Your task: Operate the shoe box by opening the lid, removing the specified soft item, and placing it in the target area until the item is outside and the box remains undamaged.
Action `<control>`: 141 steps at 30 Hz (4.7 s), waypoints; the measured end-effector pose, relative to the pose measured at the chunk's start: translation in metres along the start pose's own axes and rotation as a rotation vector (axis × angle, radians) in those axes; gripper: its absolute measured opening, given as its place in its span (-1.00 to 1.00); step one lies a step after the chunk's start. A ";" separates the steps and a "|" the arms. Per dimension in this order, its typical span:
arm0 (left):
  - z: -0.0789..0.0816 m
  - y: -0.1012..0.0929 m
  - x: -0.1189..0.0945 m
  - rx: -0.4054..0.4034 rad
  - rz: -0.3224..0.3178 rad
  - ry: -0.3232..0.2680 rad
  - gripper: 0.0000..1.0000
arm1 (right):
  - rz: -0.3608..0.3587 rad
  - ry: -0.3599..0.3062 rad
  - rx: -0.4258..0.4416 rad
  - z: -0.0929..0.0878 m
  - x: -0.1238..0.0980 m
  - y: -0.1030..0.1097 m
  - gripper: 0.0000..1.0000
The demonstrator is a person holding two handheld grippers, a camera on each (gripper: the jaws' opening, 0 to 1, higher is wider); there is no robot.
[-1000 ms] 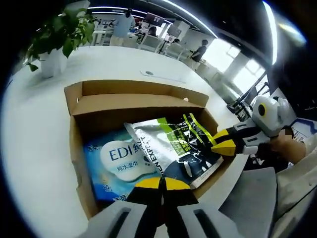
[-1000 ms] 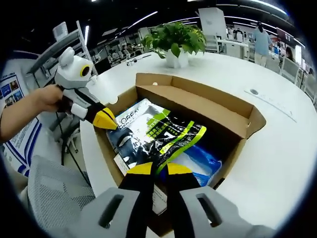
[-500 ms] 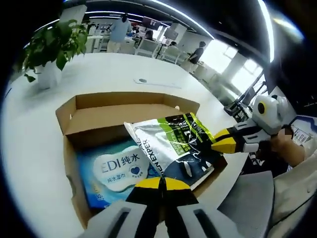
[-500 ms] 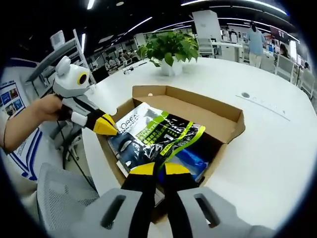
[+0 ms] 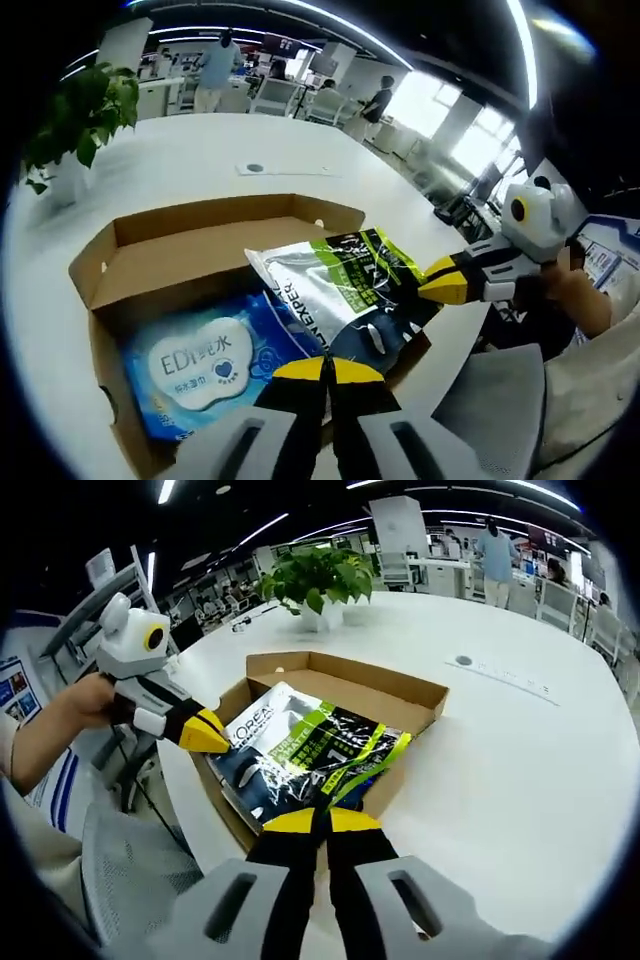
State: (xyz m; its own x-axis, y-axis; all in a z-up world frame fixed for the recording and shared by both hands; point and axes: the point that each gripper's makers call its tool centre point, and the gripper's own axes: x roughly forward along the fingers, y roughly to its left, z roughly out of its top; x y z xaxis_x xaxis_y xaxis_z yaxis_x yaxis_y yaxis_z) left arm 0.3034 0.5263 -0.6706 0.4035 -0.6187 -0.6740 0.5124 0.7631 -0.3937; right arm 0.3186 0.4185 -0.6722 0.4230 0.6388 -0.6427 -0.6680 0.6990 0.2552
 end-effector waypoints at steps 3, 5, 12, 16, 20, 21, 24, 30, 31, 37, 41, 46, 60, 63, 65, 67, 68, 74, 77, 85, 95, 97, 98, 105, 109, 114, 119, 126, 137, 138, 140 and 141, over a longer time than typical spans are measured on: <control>0.002 -0.006 0.005 0.008 -0.006 0.001 -1.00 | -0.010 -0.006 0.029 -0.001 -0.006 -0.006 -1.00; 0.003 -0.009 0.008 0.010 -0.011 0.001 -1.00 | -0.016 -0.010 0.044 -0.002 -0.010 -0.010 -1.00; 0.010 -0.027 0.021 0.032 -0.041 0.001 -1.00 | -0.044 -0.012 0.078 -0.007 -0.026 -0.026 -1.00; 0.013 -0.035 0.028 0.051 -0.052 0.011 -1.00 | -0.061 -0.010 0.092 -0.010 -0.033 -0.035 -1.00; 0.017 -0.043 0.036 0.067 -0.067 0.018 -1.00 | -0.074 -0.007 0.106 -0.012 -0.040 -0.045 -1.00; 0.018 -0.045 0.039 0.069 -0.070 0.019 -1.00 | -0.075 -0.006 0.107 -0.013 -0.041 -0.046 -1.00; 0.020 -0.049 0.046 0.070 -0.083 0.019 -1.00 | -0.093 0.003 0.106 -0.015 -0.046 -0.053 -1.00; 0.024 -0.058 0.059 0.085 -0.094 0.024 -1.00 | -0.114 0.005 0.132 -0.019 -0.055 -0.066 -1.00; 0.025 -0.059 0.060 0.087 -0.097 0.024 -1.00 | -0.120 0.004 0.136 -0.019 -0.057 -0.069 -1.00; 0.027 -0.072 0.070 0.105 -0.117 0.033 -1.00 | -0.142 0.002 0.158 -0.024 -0.066 -0.081 -1.00; 0.030 -0.080 0.078 0.118 -0.130 0.038 -1.00 | -0.158 -0.002 0.173 -0.027 -0.072 -0.090 -1.00; 0.036 -0.089 0.088 0.126 -0.142 0.041 -1.00 | -0.183 -0.003 0.187 -0.031 -0.079 -0.102 -1.00; 0.040 -0.100 0.112 0.154 -0.160 0.081 -1.00 | -0.224 0.000 0.205 -0.035 -0.083 -0.125 -1.00; 0.042 -0.098 0.117 0.169 -0.158 0.100 -1.00 | -0.225 0.009 0.208 -0.037 -0.080 -0.131 -1.00; 0.043 -0.097 0.120 0.174 -0.156 0.110 -1.00 | -0.227 0.011 0.213 -0.038 -0.078 -0.133 -1.00; 0.044 -0.096 0.124 0.179 -0.153 0.120 -1.00 | -0.233 0.015 0.210 -0.039 -0.076 -0.136 -1.00; 0.045 -0.096 0.126 0.181 -0.150 0.125 -1.00 | -0.237 0.017 0.214 -0.039 -0.075 -0.138 -1.00; 0.045 -0.093 0.138 0.187 -0.142 0.153 -1.00 | -0.255 0.025 0.221 -0.042 -0.069 -0.149 -1.00; 0.045 -0.092 0.144 0.199 -0.134 0.171 -1.00 | -0.264 0.027 0.226 -0.044 -0.066 -0.154 -1.00; 0.045 -0.086 0.158 0.239 -0.108 0.234 -1.00 | -0.276 0.045 0.233 -0.052 -0.057 -0.164 -1.00; 0.043 -0.077 0.175 0.312 -0.069 0.340 -1.00 | -0.292 0.071 0.230 -0.057 -0.042 -0.176 -1.00; 0.041 -0.075 0.177 0.333 -0.060 0.365 -1.00 | -0.292 0.073 0.229 -0.058 -0.040 -0.177 -1.00; 0.040 -0.074 0.178 0.347 -0.056 0.377 -1.00 | -0.292 0.074 0.233 -0.059 -0.039 -0.178 -1.00; 0.033 -0.069 0.189 0.413 -0.037 0.440 -1.00 | -0.295 0.091 0.241 -0.065 -0.031 -0.182 -1.00; 0.030 -0.069 0.194 0.418 -0.044 0.458 -1.00 | -0.300 0.094 0.244 -0.067 -0.028 -0.188 -1.00; 0.029 -0.066 0.202 0.420 -0.038 0.470 -0.99 | -0.302 0.098 0.255 -0.071 -0.023 -0.194 -1.00; 0.029 -0.064 0.205 0.432 -0.026 0.480 -0.99 | -0.299 0.109 0.248 -0.073 -0.018 -0.197 -1.00; 0.028 -0.060 0.209 0.462 -0.007 0.491 -0.98 | -0.293 0.122 0.238 -0.077 -0.014 -0.201 -1.00; 0.030 -0.055 0.211 0.523 0.036 0.472 -0.95 | -0.300 0.119 0.251 -0.084 -0.012 -0.206 -0.96; 0.031 -0.056 0.209 0.524 0.037 0.466 -0.94 | -0.300 0.122 0.253 -0.086 -0.012 -0.205 -0.96; 0.032 -0.057 0.207 0.530 0.041 0.452 -0.89 | -0.302 0.124 0.248 -0.088 -0.012 -0.205 -0.95; 0.033 -0.058 0.206 0.526 0.042 0.441 -0.86 | -0.304 0.124 0.244 -0.089 -0.012 -0.205 -0.94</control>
State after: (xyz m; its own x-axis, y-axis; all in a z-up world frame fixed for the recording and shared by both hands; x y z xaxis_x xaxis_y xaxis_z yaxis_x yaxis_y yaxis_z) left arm 0.3818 0.3486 -0.7656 0.1418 -0.3716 -0.9175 0.8482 0.5235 -0.0810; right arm 0.3965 0.2390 -0.7812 0.4919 0.3585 -0.7934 -0.3525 0.9153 0.1950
